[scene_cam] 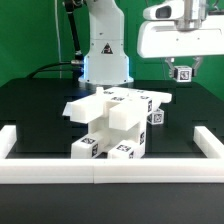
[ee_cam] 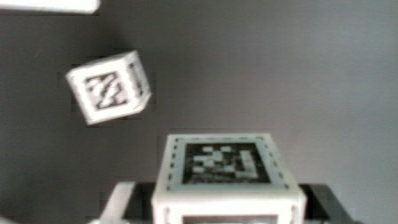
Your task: Assemble chair
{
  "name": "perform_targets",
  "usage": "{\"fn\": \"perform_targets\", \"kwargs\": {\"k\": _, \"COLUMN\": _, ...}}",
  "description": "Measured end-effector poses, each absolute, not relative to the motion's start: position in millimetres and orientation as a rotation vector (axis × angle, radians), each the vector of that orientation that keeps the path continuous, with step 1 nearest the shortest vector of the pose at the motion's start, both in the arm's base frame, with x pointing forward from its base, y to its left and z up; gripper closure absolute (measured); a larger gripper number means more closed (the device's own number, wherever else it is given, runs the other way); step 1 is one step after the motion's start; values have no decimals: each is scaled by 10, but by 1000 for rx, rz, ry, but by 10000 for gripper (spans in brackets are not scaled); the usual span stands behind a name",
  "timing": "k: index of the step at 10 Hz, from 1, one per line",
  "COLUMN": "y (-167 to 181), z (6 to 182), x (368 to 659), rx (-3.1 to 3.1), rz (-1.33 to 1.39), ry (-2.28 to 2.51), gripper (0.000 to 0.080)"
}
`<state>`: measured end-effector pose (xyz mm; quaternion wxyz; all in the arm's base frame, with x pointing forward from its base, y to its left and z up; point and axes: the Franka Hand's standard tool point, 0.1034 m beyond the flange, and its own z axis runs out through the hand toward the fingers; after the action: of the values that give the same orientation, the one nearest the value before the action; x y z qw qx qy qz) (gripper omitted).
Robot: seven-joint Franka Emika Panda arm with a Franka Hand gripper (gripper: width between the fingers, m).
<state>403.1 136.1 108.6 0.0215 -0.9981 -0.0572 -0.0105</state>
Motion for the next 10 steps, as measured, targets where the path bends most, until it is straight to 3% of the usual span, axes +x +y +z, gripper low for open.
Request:
{"fn": "perform_targets", "kwargs": {"k": 4, "y": 850, "z": 1454, "x": 4441, "rx": -3088, "rz": 7, "ry": -380, "gripper": 524}}
{"fn": "perform_targets", "kwargs": {"k": 8, "y": 854, "z": 1438, "x": 4409, "rx": -3090, "rz": 35, "ry": -368, "gripper": 524}}
{"fn": "perform_targets", "kwargs": {"k": 10, "y": 773, "z": 1483, "x": 4638, "rx": -3065, "rz": 1, "ry": -479, "gripper": 524}}
